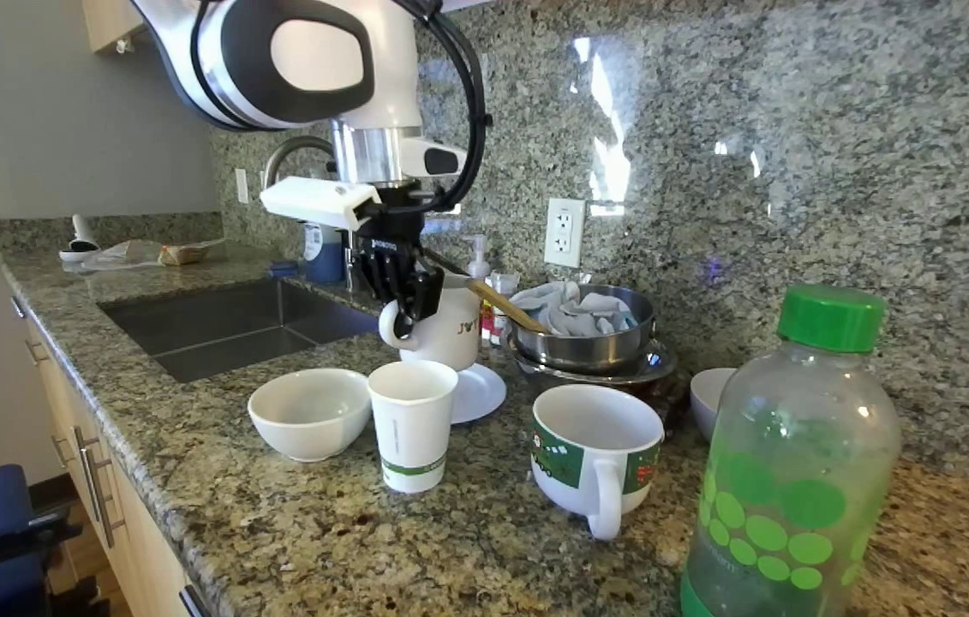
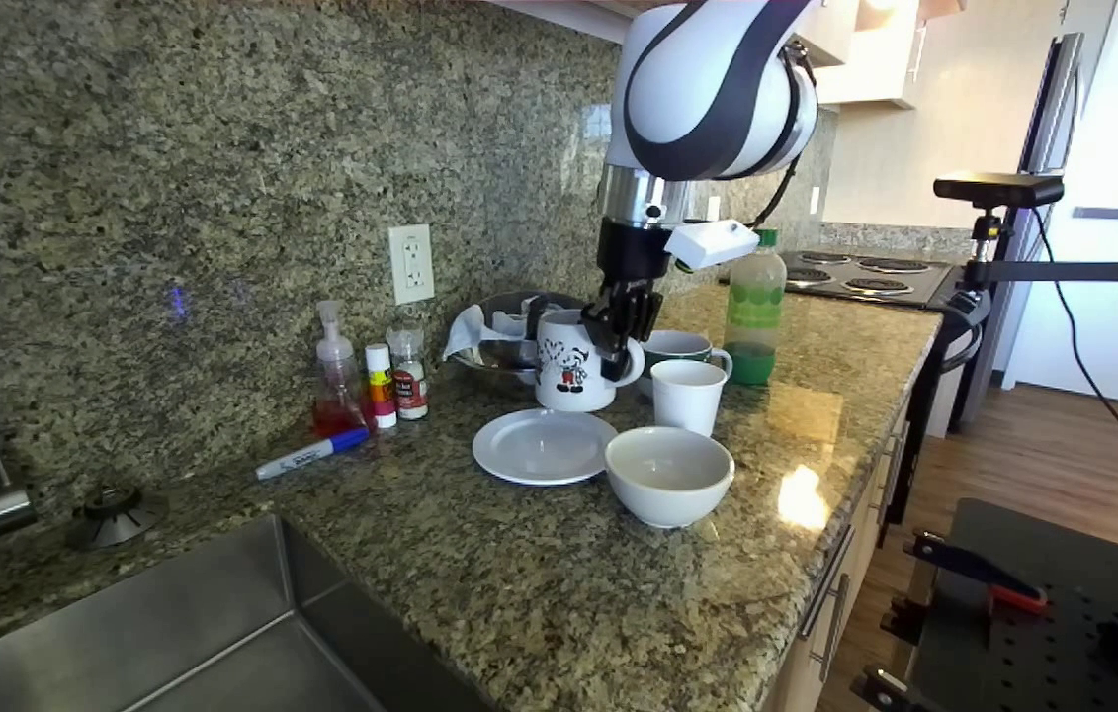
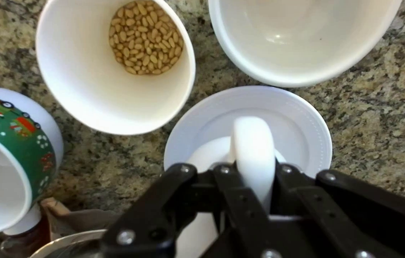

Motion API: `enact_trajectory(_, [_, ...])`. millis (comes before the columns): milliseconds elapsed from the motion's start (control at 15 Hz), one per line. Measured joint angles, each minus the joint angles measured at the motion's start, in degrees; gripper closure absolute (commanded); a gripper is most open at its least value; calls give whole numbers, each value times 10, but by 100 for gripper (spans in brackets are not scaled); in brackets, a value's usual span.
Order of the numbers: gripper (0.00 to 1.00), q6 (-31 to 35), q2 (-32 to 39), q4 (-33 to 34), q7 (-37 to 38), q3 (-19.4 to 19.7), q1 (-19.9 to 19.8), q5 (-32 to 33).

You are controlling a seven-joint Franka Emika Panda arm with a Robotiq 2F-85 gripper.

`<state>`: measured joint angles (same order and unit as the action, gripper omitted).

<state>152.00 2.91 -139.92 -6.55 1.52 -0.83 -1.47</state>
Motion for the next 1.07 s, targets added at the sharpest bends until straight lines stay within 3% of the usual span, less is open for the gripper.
enact_trajectory(533, [96,63,57,1,-69,-13,-3,-53])
enact_trajectory(1067, [96,79,98,14,-111,-41,-28,-84])
